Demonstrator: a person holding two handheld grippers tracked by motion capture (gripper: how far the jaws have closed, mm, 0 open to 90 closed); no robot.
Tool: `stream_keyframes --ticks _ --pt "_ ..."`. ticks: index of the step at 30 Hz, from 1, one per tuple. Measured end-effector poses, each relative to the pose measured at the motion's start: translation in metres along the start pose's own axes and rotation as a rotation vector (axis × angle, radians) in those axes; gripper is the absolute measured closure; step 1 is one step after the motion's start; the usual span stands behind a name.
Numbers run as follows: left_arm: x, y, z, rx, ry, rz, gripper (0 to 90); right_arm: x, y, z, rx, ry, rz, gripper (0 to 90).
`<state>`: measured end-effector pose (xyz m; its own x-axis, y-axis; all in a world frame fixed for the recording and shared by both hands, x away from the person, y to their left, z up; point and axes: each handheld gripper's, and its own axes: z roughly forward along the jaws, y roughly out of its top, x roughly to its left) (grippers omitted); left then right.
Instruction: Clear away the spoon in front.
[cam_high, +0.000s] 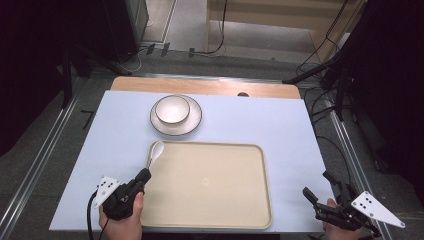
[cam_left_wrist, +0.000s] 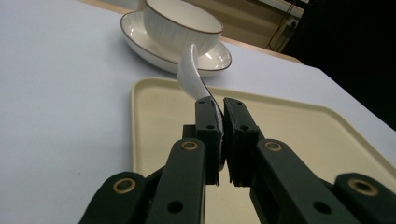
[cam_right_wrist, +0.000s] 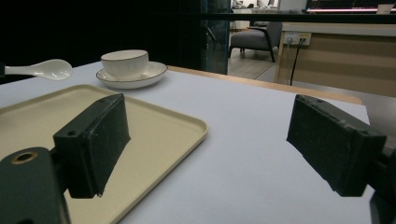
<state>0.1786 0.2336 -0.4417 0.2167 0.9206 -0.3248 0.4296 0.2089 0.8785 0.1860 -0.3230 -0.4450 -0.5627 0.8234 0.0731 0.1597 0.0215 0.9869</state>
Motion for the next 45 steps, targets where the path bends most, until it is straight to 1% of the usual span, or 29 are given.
stream_keyframes --ticks 1,3,5,7,9,12,13,14,16,17,21,22,27,28,30,31,32,34,35,41,44,45 --pt "0.0 -0.006 -0.001 0.004 0.007 -0.001 86.3 0.0 0.0 0.0 0.001 -0.001 0.0 13.0" --pt "0.0 -0.01 -0.002 0.008 0.013 0.002 86.2 0.001 0.0 0.0 0.001 -0.001 -0.001 13.0" --pt "0.0 -0.014 -0.001 0.015 0.016 -0.009 86.3 0.001 0.0 0.001 0.003 0.0 -0.002 13.0" --pt "0.0 -0.016 -0.001 0.023 0.019 -0.008 86.2 0.001 0.0 0.001 0.002 -0.002 -0.005 13.0" --pt "0.0 -0.018 -0.001 0.03 0.017 -0.003 86.2 0.001 0.0 0.001 0.005 0.0 0.002 13.0" --pt "-0.002 -0.021 0.001 0.04 0.047 0.019 86.2 0.001 -0.001 0.0 0.005 0.001 0.002 13.0" --pt "-0.001 -0.022 0.001 0.039 0.054 0.018 86.2 0.001 -0.001 0.0 0.005 0.001 0.002 13.0" --pt "0.001 -0.024 0.002 0.052 0.063 0.015 86.2 0.0 -0.001 0.0 0.003 0.001 -0.001 13.0" --pt "0.001 -0.025 0.002 0.056 0.064 0.014 86.2 0.0 -0.001 0.0 0.002 0.0 -0.003 13.0" --pt "0.002 -0.027 0.003 0.057 0.061 0.001 86.2 0.0 -0.001 0.0 0.001 0.001 -0.002 13.0" --pt "0.002 -0.03 0.004 0.067 0.062 0.007 86.1 0.0 -0.001 0.001 0.005 0.003 0.002 13.0" --pt "0.002 -0.032 0.005 0.068 0.06 -0.001 86.1 0.001 -0.001 0.001 0.004 0.003 0.002 13.0" --pt "0.005 -0.033 0.005 0.07 0.058 -0.002 85.2 0.001 -0.001 0.001 0.004 0.003 0.002 13.0" --pt "0.005 -0.033 0.005 0.07 0.058 -0.002 82.9 0.001 -0.001 0.001 0.004 0.003 0.002 13.0" --pt "0.007 -0.032 0.005 0.068 0.059 0.007 72.0 0.001 -0.001 0.001 0.005 0.003 0.003 13.0" --pt "0.007 -0.032 0.005 0.068 0.059 0.007 70.4 0.001 -0.001 0.001 0.005 0.003 0.003 13.0" --pt "0.007 -0.032 0.005 0.072 0.063 0.02 68.5 0.001 -0.001 0.001 0.005 0.004 0.003 13.0" --pt "0.006 -0.032 0.005 0.079 0.062 0.022 67.5 0.001 -0.001 0.001 0.005 0.004 0.003 13.0" --pt "0.005 -0.032 0.005 0.077 0.07 0.032 65.5 0.001 -0.001 0.001 0.005 0.004 0.003 13.0" --pt "0.005 -0.031 0.007 0.085 0.071 0.048 62.4 0.001 -0.001 0.0 0.005 0.003 0.002 13.0" --pt "0.005 -0.029 0.006 0.081 0.082 0.044 53.8 0.001 -0.001 0.0 0.003 0.003 0.001 13.0" --pt "0.006 -0.026 0.005 0.069 0.084 0.044 50.3 0.001 -0.001 0.0 0.003 0.002 0.0 13.0"
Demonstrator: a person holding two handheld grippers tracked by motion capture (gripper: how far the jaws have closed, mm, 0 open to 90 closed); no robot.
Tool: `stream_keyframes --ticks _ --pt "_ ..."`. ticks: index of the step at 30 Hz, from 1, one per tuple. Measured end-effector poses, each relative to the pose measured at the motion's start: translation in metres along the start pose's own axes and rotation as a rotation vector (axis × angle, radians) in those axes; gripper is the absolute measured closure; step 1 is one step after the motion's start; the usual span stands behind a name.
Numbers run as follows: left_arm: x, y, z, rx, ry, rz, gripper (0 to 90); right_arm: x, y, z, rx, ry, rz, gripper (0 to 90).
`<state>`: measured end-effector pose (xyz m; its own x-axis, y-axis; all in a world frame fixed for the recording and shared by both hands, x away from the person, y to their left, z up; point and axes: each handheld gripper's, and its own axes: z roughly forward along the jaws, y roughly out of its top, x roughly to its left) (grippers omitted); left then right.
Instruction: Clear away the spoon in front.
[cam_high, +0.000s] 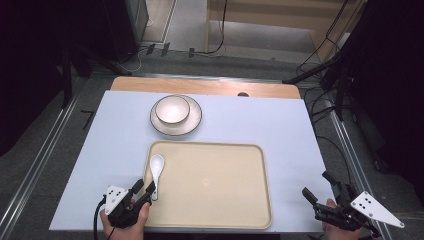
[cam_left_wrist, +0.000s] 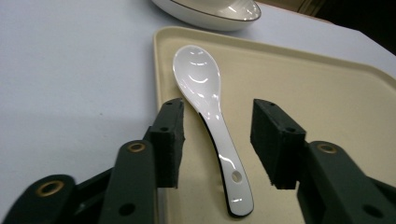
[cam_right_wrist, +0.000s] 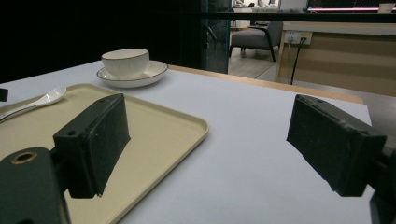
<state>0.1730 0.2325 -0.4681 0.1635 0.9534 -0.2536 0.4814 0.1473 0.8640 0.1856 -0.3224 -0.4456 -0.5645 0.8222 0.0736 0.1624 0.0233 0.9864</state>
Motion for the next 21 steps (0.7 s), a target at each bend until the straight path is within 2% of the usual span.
stream_keyframes --ticks 2,3,4,5,6,7,9,10,11,14,17,18,19,21 --pt "0.001 0.003 0.0 -0.005 -0.016 0.006 41.2 0.0 0.0 0.0 -0.001 0.0 0.0 13.0" --pt "0.001 0.003 0.0 -0.005 -0.016 0.006 33.4 0.0 0.0 0.0 0.0 -0.001 0.0 13.0" --pt "0.002 0.007 0.001 -0.004 -0.029 0.032 23.8 0.0 0.0 0.0 0.0 -0.001 -0.001 13.0" --pt "0.002 0.007 0.001 -0.004 -0.029 0.032 18.4 0.0 0.0 0.0 0.0 -0.001 -0.001 13.0" --pt "0.004 0.008 0.001 -0.002 -0.04 0.036 18.4 0.0 0.0 0.0 0.0 0.0 0.0 13.0" --pt "0.006 0.011 0.001 -0.015 -0.05 0.037 10.7 0.0 0.0 0.0 0.002 0.0 0.002 13.0" --pt "0.008 0.013 0.0 -0.026 -0.056 0.045 8.7 0.0 0.0 0.0 0.002 0.0 0.001 13.0" --pt "0.009 0.015 -0.001 -0.034 -0.076 0.057 0.0 0.0 0.0 0.0 0.002 0.0 0.002 13.0" --pt "0.011 0.021 -0.003 -0.053 -0.096 0.076 0.0 0.0 0.0 0.0 0.0 -0.003 -0.002 13.0" --pt "0.012 0.029 -0.003 -0.068 -0.097 0.084 0.0 0.0 0.0 -0.001 0.0 -0.002 0.003 13.0" --pt "0.012 0.044 -0.001 -0.074 -0.104 0.115 0.0 0.0 0.0 0.0 -0.003 -0.003 -0.005 13.0" --pt "0.012 0.048 0.0 -0.072 -0.11 0.132 0.0 0.0 0.0 0.0 0.001 -0.001 -0.003 13.0" --pt "0.012 0.056 0.005 -0.061 -0.104 0.178 0.0 0.0 0.0 0.0 0.001 -0.001 -0.001 13.0" --pt "0.014 0.059 0.007 -0.053 -0.106 0.189 0.0 0.0 0.0 -0.001 -0.003 -0.003 -0.002 13.0"
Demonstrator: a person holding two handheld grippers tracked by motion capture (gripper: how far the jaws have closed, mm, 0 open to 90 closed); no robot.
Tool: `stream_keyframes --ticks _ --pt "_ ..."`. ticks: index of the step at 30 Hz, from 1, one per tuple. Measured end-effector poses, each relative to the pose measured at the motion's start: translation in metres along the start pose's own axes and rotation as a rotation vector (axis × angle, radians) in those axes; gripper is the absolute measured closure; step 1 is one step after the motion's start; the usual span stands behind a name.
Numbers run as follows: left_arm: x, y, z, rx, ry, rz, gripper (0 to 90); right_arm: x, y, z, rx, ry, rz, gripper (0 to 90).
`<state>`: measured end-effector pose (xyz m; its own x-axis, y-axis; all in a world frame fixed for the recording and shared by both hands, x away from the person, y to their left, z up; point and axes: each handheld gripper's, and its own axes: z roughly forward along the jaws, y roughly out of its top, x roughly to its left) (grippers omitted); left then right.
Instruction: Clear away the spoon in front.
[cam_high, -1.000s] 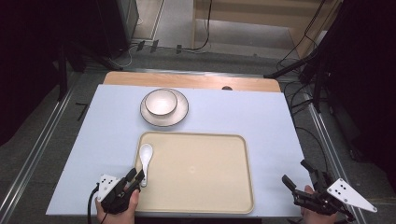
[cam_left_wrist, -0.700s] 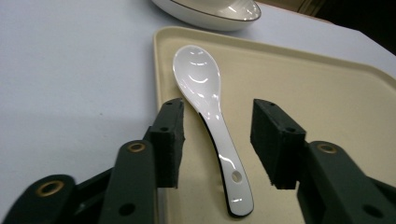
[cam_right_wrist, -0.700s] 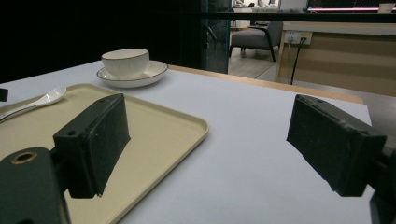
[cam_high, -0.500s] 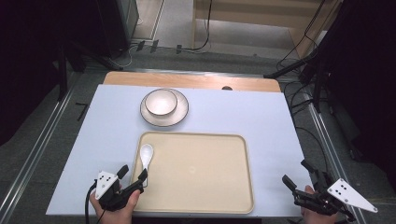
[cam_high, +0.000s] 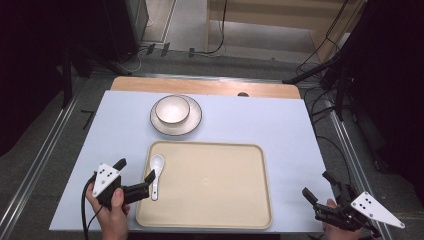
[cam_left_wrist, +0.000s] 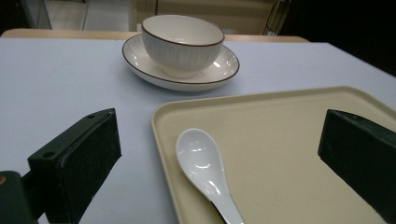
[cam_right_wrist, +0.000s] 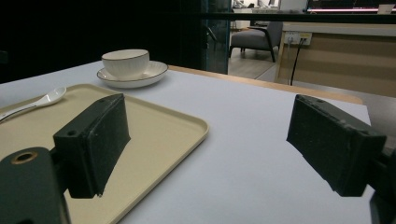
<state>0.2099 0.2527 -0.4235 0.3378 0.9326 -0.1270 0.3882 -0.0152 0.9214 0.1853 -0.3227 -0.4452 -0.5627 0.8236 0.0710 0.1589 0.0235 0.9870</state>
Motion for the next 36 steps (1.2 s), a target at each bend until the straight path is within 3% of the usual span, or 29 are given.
stream_keyframes --ticks 2,6,10,12,17,21,29,36 --pt "0.01 0.005 0.003 0.002 -0.023 -0.003 0.0 0.0 0.0 -0.001 0.001 -0.001 0.004 13.0" --pt "0.019 0.007 0.001 0.002 -0.029 -0.006 0.0 -0.001 0.0 -0.002 -0.005 -0.006 0.0 13.0" --pt "0.031 0.01 -0.008 -0.019 0.005 0.002 0.0 -0.001 0.0 -0.002 -0.003 -0.007 0.001 13.0" --pt "0.043 0.012 -0.016 -0.028 0.022 -0.004 0.0 -0.001 0.0 -0.002 -0.002 -0.007 0.0 13.0" --pt "0.058 0.01 -0.031 -0.014 0.044 0.019 0.0 -0.001 0.0 -0.002 0.0 -0.012 0.004 13.0" --pt "0.067 0.008 -0.042 -0.015 0.072 0.015 0.0 0.0 0.0 -0.001 0.0 -0.011 -0.001 13.0" --pt "0.078 0.004 -0.058 -0.009 0.076 0.035 0.0 0.001 -0.001 -0.001 0.006 -0.01 0.004 13.0" --pt "0.086 -0.001 -0.069 -0.02 0.09 0.019 0.0 0.001 -0.001 -0.001 0.01 -0.012 0.002 13.0"
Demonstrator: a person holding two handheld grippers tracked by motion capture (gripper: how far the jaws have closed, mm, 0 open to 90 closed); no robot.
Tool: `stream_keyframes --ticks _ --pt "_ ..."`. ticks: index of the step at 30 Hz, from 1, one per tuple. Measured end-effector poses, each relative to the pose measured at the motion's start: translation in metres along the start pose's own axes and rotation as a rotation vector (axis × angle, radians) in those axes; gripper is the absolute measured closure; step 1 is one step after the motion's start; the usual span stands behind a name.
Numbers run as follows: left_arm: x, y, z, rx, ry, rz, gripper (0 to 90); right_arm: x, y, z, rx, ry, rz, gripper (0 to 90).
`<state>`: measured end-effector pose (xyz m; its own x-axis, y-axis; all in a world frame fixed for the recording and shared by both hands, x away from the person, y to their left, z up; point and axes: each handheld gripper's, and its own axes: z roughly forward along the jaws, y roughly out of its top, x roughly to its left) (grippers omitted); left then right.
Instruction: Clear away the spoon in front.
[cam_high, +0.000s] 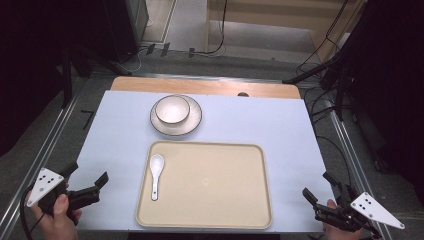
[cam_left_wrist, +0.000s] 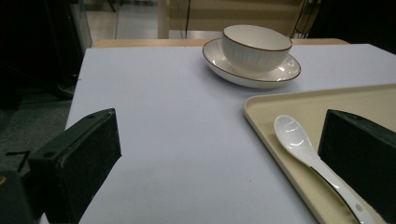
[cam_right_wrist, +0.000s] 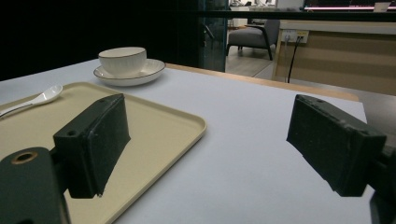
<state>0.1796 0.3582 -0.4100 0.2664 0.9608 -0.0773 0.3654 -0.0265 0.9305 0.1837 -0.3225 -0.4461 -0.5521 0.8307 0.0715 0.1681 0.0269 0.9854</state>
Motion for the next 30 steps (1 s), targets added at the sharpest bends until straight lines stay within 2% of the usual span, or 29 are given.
stream_keyframes --ticks 5,6,10,14,18,22,30 --pt "0.005 -0.005 -0.006 0.015 0.004 -0.001 0.0 -0.001 0.0 0.0 -0.004 -0.005 -0.006 13.0" --pt "0.008 -0.007 -0.008 0.014 0.009 -0.014 0.0 -0.001 0.0 0.0 -0.003 -0.005 -0.006 13.0" --pt "0.011 -0.01 -0.011 0.017 0.012 -0.02 0.0 -0.001 -0.001 0.0 -0.003 -0.007 -0.003 13.0" --pt "0.014 -0.014 -0.017 0.028 0.012 -0.012 0.0 0.0 -0.001 0.0 0.003 -0.003 0.0 13.0" --pt "0.023 -0.018 -0.024 0.025 0.013 -0.022 0.0 0.0 -0.002 0.001 0.009 -0.003 0.0 13.0" --pt "0.027 -0.018 -0.025 0.02 -0.01 -0.023 0.0 0.0 -0.001 0.002 0.006 0.0 -0.003 13.0" --pt "0.025 -0.018 -0.019 0.032 -0.016 -0.032 0.0 0.001 -0.001 0.003 0.008 0.001 -0.004 13.0"
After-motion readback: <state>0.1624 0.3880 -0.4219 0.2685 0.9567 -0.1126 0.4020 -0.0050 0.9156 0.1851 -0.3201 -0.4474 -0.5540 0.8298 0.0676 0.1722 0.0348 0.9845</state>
